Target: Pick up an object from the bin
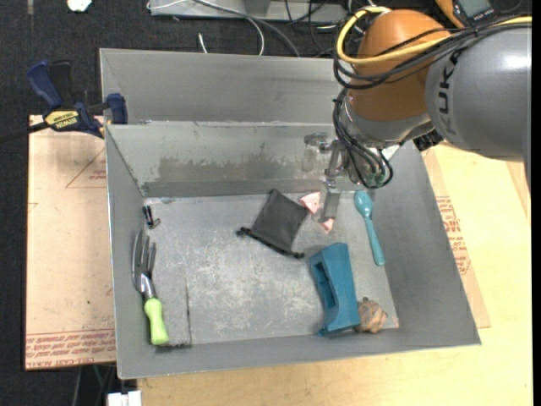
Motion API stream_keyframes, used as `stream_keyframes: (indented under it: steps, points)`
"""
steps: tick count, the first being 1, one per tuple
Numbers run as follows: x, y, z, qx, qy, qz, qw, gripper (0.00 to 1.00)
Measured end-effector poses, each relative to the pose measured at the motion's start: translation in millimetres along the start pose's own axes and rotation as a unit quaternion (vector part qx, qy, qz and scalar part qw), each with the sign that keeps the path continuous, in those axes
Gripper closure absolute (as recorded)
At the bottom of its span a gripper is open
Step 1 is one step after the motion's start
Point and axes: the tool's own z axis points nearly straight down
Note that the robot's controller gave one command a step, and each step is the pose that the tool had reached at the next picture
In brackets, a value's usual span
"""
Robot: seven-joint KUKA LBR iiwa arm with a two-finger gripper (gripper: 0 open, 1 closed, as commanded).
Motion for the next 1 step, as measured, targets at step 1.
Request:
stream_keyframes:
  steps: [1]
  points:
    - [0.0,0.0,0.0,0.0,0.0,0.0,1.0,0.0]
